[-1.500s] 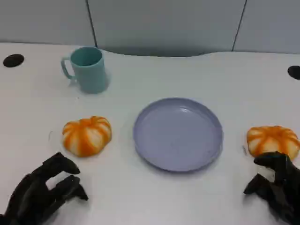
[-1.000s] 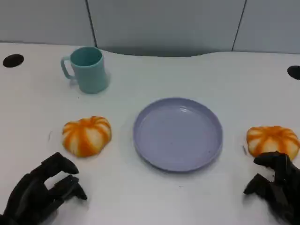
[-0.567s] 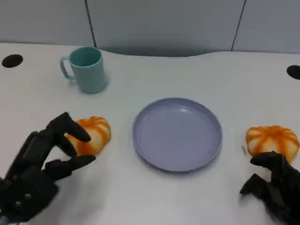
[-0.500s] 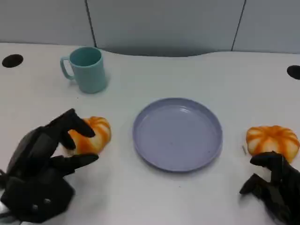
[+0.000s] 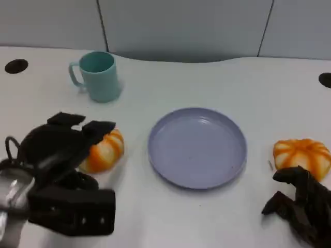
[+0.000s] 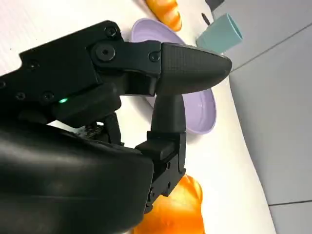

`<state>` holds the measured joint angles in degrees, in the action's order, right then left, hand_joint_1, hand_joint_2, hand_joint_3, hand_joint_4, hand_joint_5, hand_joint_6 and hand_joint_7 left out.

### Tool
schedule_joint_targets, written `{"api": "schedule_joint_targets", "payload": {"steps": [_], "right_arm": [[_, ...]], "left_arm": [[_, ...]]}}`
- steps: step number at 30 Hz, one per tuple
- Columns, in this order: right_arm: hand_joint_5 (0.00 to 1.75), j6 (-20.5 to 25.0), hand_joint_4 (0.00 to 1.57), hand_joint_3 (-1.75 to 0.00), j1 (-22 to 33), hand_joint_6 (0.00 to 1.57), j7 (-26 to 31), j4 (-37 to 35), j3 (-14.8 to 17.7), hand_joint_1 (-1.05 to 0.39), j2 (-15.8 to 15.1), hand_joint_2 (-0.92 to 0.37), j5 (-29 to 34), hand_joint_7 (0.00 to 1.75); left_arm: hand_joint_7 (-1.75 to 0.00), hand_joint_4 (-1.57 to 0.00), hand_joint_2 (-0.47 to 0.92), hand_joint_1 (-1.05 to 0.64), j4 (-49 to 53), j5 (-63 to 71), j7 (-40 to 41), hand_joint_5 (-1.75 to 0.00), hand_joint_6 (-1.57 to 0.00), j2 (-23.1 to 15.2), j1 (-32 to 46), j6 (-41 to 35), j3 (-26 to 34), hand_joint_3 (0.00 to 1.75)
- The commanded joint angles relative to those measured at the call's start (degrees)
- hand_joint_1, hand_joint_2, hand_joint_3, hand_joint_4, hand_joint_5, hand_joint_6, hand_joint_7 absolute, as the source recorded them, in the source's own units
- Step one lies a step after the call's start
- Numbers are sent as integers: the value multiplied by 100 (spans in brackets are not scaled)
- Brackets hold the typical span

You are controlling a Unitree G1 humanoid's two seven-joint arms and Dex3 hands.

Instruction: Grasp the bread from the table and place it into the plate.

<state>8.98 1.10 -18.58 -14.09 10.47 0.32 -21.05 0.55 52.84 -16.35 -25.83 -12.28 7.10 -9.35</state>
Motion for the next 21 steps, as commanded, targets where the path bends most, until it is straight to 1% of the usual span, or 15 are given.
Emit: {"api": "schedule_joint_targets", "payload": {"steps": [1, 5, 8, 10, 12, 13, 14, 15, 18, 21], "right_arm": [[175, 113, 61, -61, 75, 34, 122, 165, 34, -40, -22, -92, -31, 167], [175, 49, 61, -59, 93, 35, 108, 146, 29, -41, -8, -92, -24, 167], [175, 111, 60, -58, 96, 35, 97, 176, 32, -42, -12, -92, -56, 166], [175, 123, 60, -57, 96, 36, 101, 182, 29, -43, -18, -92, -54, 166], [175, 94, 60, -57, 98, 36, 96, 172, 28, -43, -20, -92, -42, 166], [175, -7, 60, -57, 128, 36, 2, 163, 24, -42, -21, -92, -55, 166], [175, -82, 55, -62, 149, 32, -70, 156, 21, -39, -21, -92, -65, 165], [175, -134, 53, -64, 163, 31, -121, 150, 21, -38, -21, -92, -72, 165], [175, -115, 50, -66, 245, 27, -8, 254, -16, -36, 1, -92, 23, 166], [175, -19, 47, -65, 328, 24, 148, 407, -45, -35, 31, -92, 72, 166]], "left_arm": [[-2, 0, 74, -60, 928, -32, -109, 0, -10, -65, -667, -253, -340, 0], [-1, 0, 74, -57, 2013, -70, 290, 0, -10, -8, -1253, -180, -696, 0], [-1, 0, 76, -58, 3143, -66, 740, 0, -10, 133, -1842, -40, -995, 1], [-1, 0, 77, -58, 3709, -98, 944, 0, -9, 197, -2143, 43, -1156, 1], [-1, 0, 78, -59, 4427, -98, 1053, 0, -9, 329, -2546, 74, -1359, 2], [-1, 0, 78, -59, 4869, -83, 1087, 0, -9, 424, -2786, 84, -1478, 2], [-1, 0, 78, -61, 5203, -87, 1130, 0, -10, 490, -2965, 102, -1575, 1], [-1, -1, 78, -62, 5430, -107, 1181, 0, -10, 528, -3082, 129, -1648, 1], [-1, 0, 77, -63, 6431, -19, 1329, 0, -11, 779, -3524, 188, -2021, 1], [-2, -2, 76, -64, 6987, -99, 1378, -1, -13, 973, -3720, 259, -2210, 0]]}}
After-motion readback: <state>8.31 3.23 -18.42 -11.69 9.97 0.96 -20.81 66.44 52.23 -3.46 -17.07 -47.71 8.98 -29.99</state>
